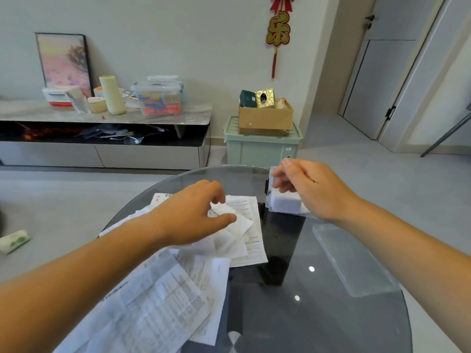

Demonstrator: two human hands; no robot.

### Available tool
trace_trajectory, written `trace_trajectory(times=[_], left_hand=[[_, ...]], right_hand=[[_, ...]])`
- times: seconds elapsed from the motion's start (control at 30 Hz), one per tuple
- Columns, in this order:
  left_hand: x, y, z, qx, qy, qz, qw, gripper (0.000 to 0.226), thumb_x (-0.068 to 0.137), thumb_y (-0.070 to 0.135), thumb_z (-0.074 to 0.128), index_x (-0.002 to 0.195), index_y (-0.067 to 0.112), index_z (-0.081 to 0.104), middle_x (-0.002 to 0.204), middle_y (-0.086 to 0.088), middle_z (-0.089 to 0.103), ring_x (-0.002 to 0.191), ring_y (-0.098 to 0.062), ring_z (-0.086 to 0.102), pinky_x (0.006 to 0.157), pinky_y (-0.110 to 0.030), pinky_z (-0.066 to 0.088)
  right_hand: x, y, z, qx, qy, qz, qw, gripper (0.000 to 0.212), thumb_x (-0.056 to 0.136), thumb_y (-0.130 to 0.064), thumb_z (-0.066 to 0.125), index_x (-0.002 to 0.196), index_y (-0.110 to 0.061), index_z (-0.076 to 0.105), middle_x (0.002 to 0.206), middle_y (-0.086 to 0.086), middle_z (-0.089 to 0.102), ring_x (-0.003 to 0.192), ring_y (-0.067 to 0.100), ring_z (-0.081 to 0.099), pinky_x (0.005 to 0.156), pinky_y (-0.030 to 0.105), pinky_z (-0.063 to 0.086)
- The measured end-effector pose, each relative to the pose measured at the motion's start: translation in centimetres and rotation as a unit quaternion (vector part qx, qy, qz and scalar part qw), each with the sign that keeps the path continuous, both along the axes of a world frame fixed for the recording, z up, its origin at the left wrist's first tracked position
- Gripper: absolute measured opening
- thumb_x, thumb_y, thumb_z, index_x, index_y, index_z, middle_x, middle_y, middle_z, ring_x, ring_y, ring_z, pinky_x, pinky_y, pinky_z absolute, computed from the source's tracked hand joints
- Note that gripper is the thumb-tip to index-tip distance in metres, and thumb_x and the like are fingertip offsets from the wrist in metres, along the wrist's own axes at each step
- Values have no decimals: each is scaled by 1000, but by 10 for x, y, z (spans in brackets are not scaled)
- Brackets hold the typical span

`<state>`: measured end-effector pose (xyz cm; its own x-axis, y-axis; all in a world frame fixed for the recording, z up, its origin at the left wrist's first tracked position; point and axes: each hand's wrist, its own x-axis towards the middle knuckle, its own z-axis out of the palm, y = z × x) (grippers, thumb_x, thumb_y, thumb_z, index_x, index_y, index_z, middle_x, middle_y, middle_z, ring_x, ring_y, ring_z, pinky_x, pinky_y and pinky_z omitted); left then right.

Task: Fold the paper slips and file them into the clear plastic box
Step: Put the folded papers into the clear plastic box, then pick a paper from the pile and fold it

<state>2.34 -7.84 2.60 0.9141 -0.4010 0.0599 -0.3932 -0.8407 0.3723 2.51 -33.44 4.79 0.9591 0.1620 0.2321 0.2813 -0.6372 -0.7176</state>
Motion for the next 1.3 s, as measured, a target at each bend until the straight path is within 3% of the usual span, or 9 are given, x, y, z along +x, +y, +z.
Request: trace_trajectory(times=[0.17, 0.27, 0.33, 0.43, 0.6, 0.8, 0.9, 1.1, 1.3], left_hand=[[-64, 55, 1, 74, 48, 46, 995, 26, 92, 56, 57, 88, 31, 55, 84, 13, 60, 75, -6, 56, 66, -20, 44], [-96, 79, -4, 135, 77, 67, 986, 29, 89, 63, 58, 102, 37, 55, 104, 17, 59, 90, -5, 57, 77, -22, 46], [-114, 90, -13, 170, 90, 79, 978, 47, 85, 68, 60, 123, 42, 50, 124, 15, 51, 110, -9, 53, 92, -28, 47], [-131, 94, -31, 188, 100, 71, 975, 72, 81, 72, 60, 141, 41, 37, 140, 11, 41, 128, -14, 41, 105, -37, 42], [-132, 89, -48, 157, 91, 62, 982, 81, 77, 72, 66, 143, 40, 33, 142, 10, 39, 126, -13, 40, 105, -36, 44], [-128, 84, -51, 134, 51, 73, 987, 97, 71, 74, 70, 148, 37, 25, 145, 8, 38, 127, -14, 41, 106, -33, 41], [-126, 74, -43, 90, 16, 76, 993, 91, 75, 74, 66, 149, 37, 28, 150, 9, 37, 132, -14, 40, 108, -34, 39], [-135, 27, -26, 5, -45, -18, 999, 42, 90, 61, 58, 124, 38, 54, 137, 14, 49, 121, -8, 47, 105, -25, 40], [-156, -52, -47, 57, -76, -126, 987, 62, 89, 71, 47, 135, 30, 48, 132, 8, 52, 117, -14, 48, 96, -33, 45]], right_hand=[[-71, 57, -17, -88, 75, 125, 985, 41, 102, -45, 38, 98, -20, 71, 97, -11, 70, 94, 6, 63, 90, 36, 52], [-102, 84, -35, -163, 81, 206, 962, 35, 102, -41, 44, 99, -19, 71, 99, -9, 70, 92, 8, 60, 84, 30, 50], [-114, 100, -48, -182, 96, 220, 954, 30, 101, -42, 48, 109, -25, 71, 107, -15, 68, 97, 3, 58, 86, 22, 48], [-116, 120, -66, -147, 146, 153, 966, 33, 94, -48, 60, 122, -31, 61, 110, -18, 61, 94, 2, 58, 87, 25, 50], [-100, 143, -78, -66, 174, 31, 982, 43, 82, -50, 75, 116, -29, 57, 96, -12, 63, 88, 5, 61, 80, 28, 52], [-102, 142, -76, -80, 179, 37, 980, 37, 79, -37, 82, 109, -30, 60, 83, -6, 62, 74, 10, 61, 70, 28, 51], [-105, 122, -59, -78, 168, 22, 983, 35, 80, -36, 83, 107, -31, 62, 80, -5, 65, 72, 10, 62, 66, 24, 48], [-119, 47, -35, 42, 247, -99, 963, 22, 84, -25, 80, 101, -22, 67, 86, 5, 75, 74, 14, 69, 56, 25, 48], [-156, 14, -58, 142, 294, -209, 922, 54, 89, -13, 74, 131, -24, 43, 103, 11, 70, 73, 25, 75, 56, 40, 61]])
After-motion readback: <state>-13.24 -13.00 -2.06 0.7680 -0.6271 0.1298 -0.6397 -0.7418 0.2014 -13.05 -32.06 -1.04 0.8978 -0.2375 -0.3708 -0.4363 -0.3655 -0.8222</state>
